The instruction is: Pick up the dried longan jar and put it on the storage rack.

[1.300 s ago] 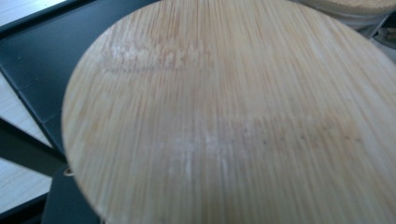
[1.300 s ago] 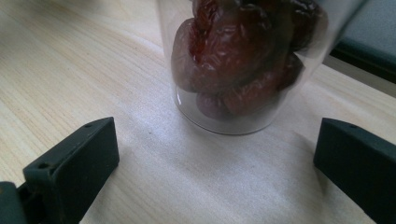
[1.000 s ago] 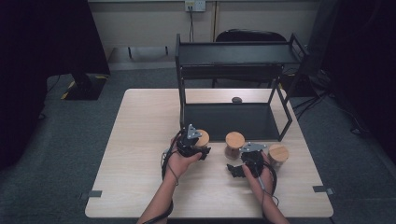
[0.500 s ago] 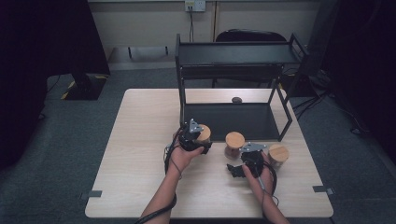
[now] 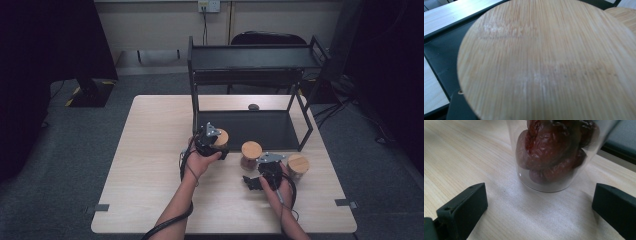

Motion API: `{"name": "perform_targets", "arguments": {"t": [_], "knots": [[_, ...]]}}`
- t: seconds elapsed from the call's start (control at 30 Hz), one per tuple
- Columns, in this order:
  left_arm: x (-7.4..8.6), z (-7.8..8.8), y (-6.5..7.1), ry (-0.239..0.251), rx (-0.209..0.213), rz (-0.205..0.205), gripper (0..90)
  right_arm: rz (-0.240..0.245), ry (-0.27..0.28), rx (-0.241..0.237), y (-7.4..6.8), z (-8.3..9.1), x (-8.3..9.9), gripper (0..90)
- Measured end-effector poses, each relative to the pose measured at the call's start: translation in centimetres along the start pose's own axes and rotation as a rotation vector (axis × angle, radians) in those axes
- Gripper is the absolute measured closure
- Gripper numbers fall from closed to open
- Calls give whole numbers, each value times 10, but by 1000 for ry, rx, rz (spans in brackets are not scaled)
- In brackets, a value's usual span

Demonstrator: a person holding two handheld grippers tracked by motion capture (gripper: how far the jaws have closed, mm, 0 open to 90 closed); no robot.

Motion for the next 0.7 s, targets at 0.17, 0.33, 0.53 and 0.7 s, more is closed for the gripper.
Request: {"name": "perform_targets", "arguments": {"t": [0.17, 0.33, 0.53, 0.7], "knots": [[-4, -4, -3, 0, -10, 0, 260, 0, 1, 0, 0, 0, 0, 0], [-9, -8, -6, 3, -18, 2, 260, 0, 1, 0, 0, 0, 0, 0], [-12, -13, -8, 2, -26, 3, 259, 0, 1, 0, 0, 0, 0, 0], [-15, -19, -10, 3, -33, 10, 259, 0, 1, 0, 0, 0, 0, 0]]}}
Point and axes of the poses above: each handheld gripper's, and its own axes: z roughly backward along the jaws, x roughly out of its underside, y roughly to its right, the point moved 4 cm from there along -z, roughly forward along the jaws, and after that the axes turned 14 degrees about y, right-handed, at the moved point
